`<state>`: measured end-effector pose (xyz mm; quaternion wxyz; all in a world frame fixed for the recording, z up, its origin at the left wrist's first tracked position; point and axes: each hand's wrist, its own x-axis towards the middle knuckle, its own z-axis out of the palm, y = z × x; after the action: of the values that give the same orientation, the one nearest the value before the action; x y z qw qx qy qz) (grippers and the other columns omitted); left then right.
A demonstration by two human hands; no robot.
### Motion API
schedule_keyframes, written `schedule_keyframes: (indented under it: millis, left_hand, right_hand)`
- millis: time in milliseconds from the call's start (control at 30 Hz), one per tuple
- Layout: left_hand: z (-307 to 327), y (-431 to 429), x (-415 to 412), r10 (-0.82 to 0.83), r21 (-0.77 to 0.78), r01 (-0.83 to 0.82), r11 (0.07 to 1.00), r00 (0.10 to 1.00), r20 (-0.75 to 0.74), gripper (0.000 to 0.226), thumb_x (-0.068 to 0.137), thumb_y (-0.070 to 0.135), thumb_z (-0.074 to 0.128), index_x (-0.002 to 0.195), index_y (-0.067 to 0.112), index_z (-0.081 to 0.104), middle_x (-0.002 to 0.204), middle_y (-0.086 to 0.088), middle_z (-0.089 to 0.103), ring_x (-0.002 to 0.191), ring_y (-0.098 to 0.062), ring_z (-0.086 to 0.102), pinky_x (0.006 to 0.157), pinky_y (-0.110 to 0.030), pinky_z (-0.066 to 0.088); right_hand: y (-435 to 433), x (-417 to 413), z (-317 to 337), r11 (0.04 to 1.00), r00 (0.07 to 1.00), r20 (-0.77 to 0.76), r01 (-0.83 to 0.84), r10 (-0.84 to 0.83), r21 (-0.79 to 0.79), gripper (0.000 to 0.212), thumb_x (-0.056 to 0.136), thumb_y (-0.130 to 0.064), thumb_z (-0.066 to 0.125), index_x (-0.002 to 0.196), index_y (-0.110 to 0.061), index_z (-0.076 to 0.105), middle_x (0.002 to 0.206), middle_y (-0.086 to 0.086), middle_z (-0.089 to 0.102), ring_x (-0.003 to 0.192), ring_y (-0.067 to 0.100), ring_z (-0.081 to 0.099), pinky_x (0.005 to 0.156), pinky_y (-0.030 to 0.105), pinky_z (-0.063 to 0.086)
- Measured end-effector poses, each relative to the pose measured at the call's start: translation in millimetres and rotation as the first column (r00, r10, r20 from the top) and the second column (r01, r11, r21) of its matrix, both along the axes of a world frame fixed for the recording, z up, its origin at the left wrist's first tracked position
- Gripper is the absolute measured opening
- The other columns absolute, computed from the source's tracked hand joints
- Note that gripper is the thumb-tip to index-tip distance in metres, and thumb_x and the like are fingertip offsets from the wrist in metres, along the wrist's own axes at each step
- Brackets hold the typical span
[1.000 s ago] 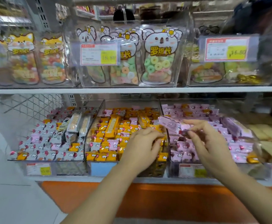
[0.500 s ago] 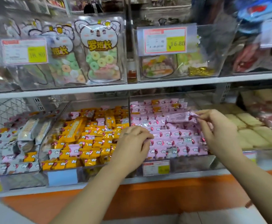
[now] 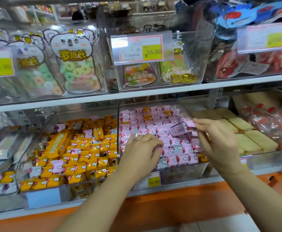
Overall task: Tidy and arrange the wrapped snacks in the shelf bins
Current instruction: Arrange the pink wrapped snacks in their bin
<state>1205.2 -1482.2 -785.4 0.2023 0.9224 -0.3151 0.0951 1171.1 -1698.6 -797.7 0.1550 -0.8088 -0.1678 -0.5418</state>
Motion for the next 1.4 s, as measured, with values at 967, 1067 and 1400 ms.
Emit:
schedule_keyframes:
  millis: [967, 1067, 1400]
  left_hand:
    - [3, -60, 5, -0.001, -0.047, -0.01, 0.999, 0.972, -0.236, 0.043, 0.099, 0.034, 0.034, 0.141, 0.041, 0.033, 0.107, 0.006, 0.06, 0.11, -0.015, 0.048, 0.116, -0.042, 0.013]
    - [2, -62, 6, 0.003, -0.019, -0.008, 1.0, 0.975, -0.224, 0.046, 0.098, 0.043, 0.038, 0.143, 0.041, 0.029, 0.128, 0.005, 0.057, 0.123, -0.016, 0.046, 0.117, -0.042, 0.01]
    - [1, -65, 10, 0.001, -0.029, -0.008, 1.0, 0.978, -0.208, 0.047, 0.099, 0.041, 0.039, 0.144, 0.04, 0.026, 0.11, 0.006, 0.063, 0.111, -0.017, 0.053, 0.117, -0.042, 0.014]
  right_hand:
    - [-32, -24, 14, 0.987, 0.836, -0.538, 0.026, -0.107, -0.156, 0.016, 0.065, -0.024, 0.084, 0.078, -0.025, 0.075, 0.082, -0.012, 0.063, 0.085, 0.02, 0.057, 0.078, 0.045, 0.048]
    - [-35, -31, 18, 0.979, 0.766, -0.617, 0.082, -0.182, -0.187, 0.017, 0.062, -0.036, 0.084, 0.074, -0.029, 0.074, 0.075, -0.014, 0.05, 0.08, 0.016, 0.045, 0.086, 0.041, 0.04]
    - [-30, -32, 9, 0.971, 0.721, -0.659, 0.08, -0.212, -0.226, 0.013, 0.074, -0.022, 0.077, 0.071, -0.027, 0.065, 0.082, -0.011, 0.058, 0.076, 0.014, 0.046, 0.069, 0.036, 0.045]
